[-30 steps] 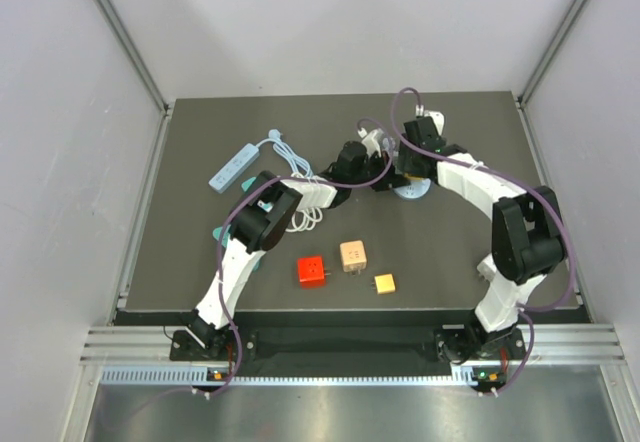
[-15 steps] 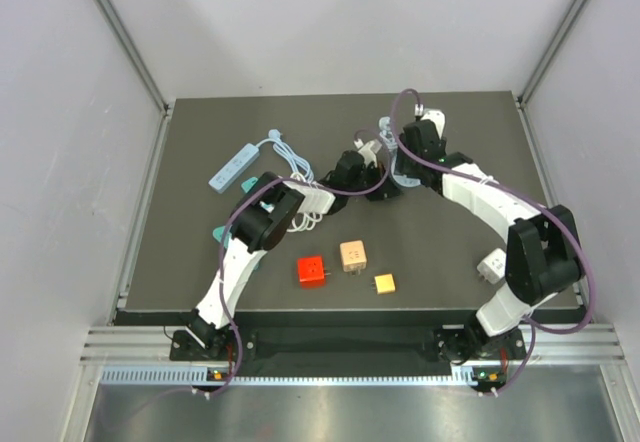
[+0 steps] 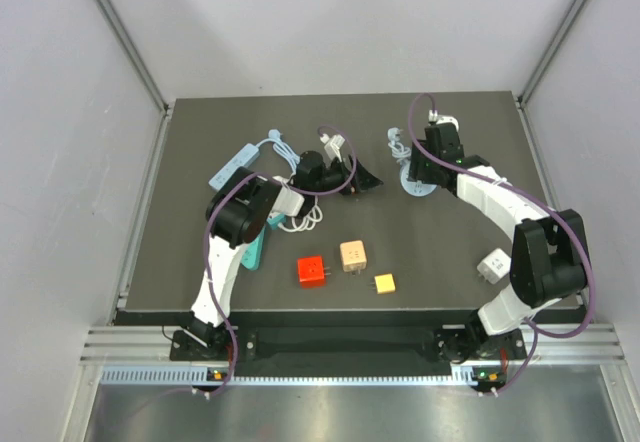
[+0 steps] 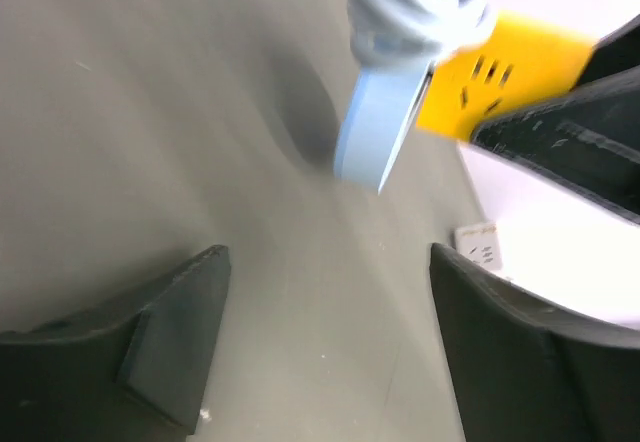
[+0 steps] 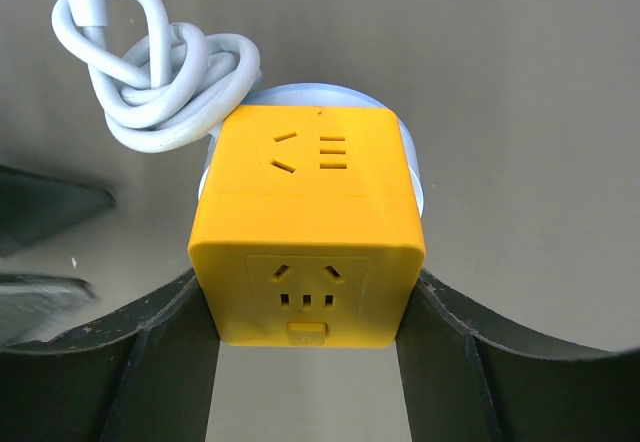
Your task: Pull the plug off the socket
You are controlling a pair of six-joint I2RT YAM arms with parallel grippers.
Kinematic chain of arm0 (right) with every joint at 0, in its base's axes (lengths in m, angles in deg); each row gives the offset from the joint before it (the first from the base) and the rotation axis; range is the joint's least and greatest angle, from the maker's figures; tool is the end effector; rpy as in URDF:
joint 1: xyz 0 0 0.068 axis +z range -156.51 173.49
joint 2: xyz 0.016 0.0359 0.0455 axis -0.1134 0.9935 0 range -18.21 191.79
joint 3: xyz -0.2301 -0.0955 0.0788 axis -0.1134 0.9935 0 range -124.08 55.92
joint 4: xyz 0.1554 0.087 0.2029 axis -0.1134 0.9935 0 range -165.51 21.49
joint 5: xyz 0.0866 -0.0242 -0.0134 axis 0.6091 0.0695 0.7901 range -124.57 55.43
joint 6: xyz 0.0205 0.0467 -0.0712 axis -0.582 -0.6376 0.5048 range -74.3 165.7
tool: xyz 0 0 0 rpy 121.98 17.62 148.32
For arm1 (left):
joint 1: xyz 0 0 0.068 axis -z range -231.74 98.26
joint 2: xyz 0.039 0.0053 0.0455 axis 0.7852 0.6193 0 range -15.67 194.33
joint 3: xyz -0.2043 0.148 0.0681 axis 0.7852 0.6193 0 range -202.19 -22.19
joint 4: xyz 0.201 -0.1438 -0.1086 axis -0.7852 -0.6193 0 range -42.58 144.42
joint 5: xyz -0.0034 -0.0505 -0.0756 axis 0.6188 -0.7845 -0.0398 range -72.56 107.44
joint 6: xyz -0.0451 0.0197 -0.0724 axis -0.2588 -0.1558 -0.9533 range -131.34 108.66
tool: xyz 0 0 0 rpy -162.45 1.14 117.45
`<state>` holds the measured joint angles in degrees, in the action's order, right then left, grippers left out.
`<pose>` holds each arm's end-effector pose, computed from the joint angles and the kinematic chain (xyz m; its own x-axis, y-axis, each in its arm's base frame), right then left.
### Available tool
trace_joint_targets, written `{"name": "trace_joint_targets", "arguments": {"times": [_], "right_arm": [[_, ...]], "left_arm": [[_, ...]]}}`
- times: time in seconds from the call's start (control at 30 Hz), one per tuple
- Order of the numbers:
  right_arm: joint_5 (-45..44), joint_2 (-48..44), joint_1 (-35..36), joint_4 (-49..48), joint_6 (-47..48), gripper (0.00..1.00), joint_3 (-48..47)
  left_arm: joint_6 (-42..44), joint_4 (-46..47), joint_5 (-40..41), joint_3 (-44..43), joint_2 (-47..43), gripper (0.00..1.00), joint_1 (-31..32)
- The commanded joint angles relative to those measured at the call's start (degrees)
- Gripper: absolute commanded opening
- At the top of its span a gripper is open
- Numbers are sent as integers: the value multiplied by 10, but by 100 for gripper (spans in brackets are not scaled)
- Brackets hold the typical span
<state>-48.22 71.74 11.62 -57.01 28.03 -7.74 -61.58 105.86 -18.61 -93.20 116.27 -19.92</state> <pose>0.3670 0.1009 0.2015 -0.6816 0.0873 -0.7265 0.0667 0.9961 0.0571 0.4002 -0.3020 0.0856 -0.7964 -0.2374 -0.5562 0.4804 0.3104 -0.8203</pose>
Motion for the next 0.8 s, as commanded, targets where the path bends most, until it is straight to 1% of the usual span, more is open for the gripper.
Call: {"name": "trace_joint_targets", "arguments": {"times": [0.0,0.1,0.17,0.27,0.4,0.43,0.53,0.63,0.7,0.73,0.77], "right_arm": [[69,-24,-13,-65,-3,0,-12],[104,-20,-13,-70,-9,0,-11],[117,-20,-13,-72,-14,0,-11],[135,-16,-14,-72,-18,0,-16],[154,-14,-15,-69,-20,0,-18],[156,-14,-15,-69,-20,0,-18],[165,-14,-15,-67,-22,0,-18],[175,-8,-16,-66,-22,0,-19],[179,-6,-16,-67,-23,0,-16],[179,-5,-16,-67,-22,0,-15],[179,-5,-16,-66,-22,0,-15]], "left_arm": [[-35,108,-42,7,-8,87,-10],[-64,147,-52,-8,11,89,-5],[-71,151,-55,-26,31,89,0],[-56,131,-53,-52,48,87,11],[-50,119,-47,-72,65,76,23],[-48,111,-45,-75,67,69,25],[-54,113,-35,-81,80,57,24],[-75,128,-39,-94,96,53,25],[-81,144,-41,-102,104,47,24],[-84,145,-39,-103,106,43,25],[-84,145,-38,-103,106,32,25]]}}
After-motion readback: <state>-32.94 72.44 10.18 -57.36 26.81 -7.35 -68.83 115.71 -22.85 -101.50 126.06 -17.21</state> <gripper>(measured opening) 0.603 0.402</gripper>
